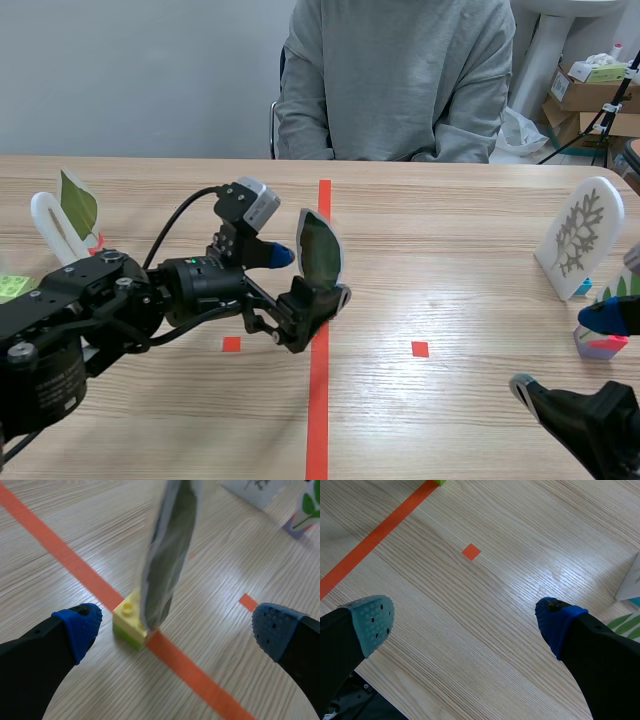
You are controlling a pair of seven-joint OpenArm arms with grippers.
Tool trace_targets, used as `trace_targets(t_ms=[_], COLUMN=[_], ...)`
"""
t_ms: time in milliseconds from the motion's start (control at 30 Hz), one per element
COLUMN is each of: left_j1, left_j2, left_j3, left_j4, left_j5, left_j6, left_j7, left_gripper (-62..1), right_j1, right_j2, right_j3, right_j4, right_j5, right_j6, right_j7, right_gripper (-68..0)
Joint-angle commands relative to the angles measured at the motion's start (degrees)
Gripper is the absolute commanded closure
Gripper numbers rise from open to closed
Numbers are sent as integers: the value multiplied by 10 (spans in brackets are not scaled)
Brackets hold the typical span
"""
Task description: Do the leaf sorting experiment
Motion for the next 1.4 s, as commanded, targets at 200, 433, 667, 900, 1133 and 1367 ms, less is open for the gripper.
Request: trace_targets(t_ms=[200, 433, 667, 900, 1133, 1367], left_j1=[-2, -2, -1, -2, -2, 15], left_j2=[23, 37, 42, 42, 42, 36], left_j3=[-3, -3, -3, -3, -3, -7], left_j4=[10, 10, 10, 10, 10, 31], left_j5=[18, 18, 20, 20, 20, 21], left_j6=[5, 14, 27, 26, 26, 1], left_j7=[-10, -13, -12, -15, -17, -14], left_gripper=[-623, -623, -314, -92, -40, -40], right_j1=[-1, -1, -1, -1, -1, -1], right_j2=[8, 8, 8, 8, 8, 8], right_j3=[7, 7, 7, 7, 7, 7], right_j4=[9, 9, 9, 9, 9, 9], right_j5=[2, 2, 2, 0, 0, -2], right_j6=[4, 4, 4, 4, 4, 4], right_j7=[7, 7, 7, 7, 7, 7], right_gripper=[-578, -578, -578, -578, -578, -578])
